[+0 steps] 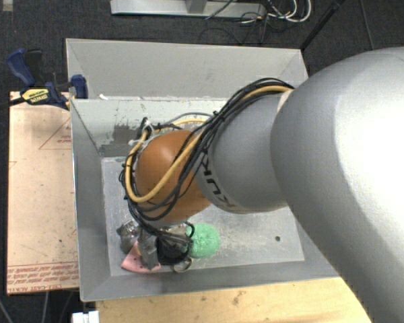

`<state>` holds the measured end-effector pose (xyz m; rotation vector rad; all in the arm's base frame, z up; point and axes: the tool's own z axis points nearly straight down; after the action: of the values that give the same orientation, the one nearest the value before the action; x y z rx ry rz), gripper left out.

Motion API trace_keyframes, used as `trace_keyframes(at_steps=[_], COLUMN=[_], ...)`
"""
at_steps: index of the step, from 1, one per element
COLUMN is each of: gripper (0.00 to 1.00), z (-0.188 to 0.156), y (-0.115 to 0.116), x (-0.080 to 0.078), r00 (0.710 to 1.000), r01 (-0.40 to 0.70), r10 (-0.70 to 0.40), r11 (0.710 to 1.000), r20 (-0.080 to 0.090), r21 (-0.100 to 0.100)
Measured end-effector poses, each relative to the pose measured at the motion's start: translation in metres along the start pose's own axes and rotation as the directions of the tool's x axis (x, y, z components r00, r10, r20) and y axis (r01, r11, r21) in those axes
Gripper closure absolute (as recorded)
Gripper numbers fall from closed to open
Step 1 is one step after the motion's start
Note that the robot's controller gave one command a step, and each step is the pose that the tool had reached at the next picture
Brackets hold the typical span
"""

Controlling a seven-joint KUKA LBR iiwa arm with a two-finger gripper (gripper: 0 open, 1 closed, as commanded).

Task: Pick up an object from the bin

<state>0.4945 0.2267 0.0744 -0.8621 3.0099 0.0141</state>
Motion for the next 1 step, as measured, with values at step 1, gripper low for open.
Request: trace_keyframes(at_steps=[1], gripper=[1.0], z=[0.0], y=[0.0], x=[0.0], r00=[1.0], r01=[0.0], r10=[0.0], r11=[1.0], r20=[0.0], r21=[0.0])
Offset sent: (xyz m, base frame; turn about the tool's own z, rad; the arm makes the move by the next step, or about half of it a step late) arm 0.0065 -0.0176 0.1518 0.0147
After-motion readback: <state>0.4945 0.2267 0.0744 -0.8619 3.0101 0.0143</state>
